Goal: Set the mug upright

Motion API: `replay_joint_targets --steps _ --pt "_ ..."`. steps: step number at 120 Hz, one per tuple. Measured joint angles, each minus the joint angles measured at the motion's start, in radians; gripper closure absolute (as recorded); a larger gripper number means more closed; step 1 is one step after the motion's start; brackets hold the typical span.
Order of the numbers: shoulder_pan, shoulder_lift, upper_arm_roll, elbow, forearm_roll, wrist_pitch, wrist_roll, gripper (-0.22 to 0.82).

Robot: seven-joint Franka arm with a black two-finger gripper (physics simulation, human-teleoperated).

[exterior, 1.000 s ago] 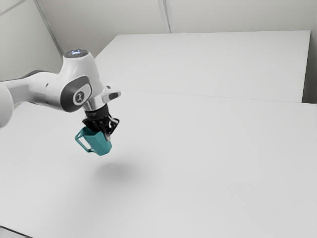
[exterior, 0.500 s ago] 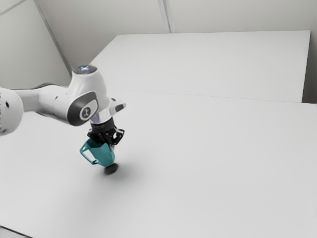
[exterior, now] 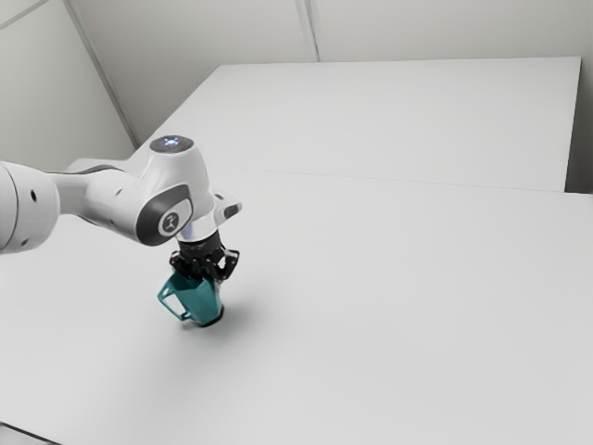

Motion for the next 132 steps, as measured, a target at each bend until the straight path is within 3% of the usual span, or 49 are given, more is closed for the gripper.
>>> replay_joint_targets --steps 20,43,76,132 --pt "0.002 -0.005 -0.006 0.004 0.003 0.007 -0.015 0.31" --pt "-0.004 -0.036 -0.013 0.075 -0.009 -0.050 -0.023 0.12" --pt "-0.008 -0.045 -0.011 0.332 -0.074 -0.293 0.043 0.03" --pt "-0.006 -0.015 0.002 0.662 -0.088 -0.608 0.253 0.00"
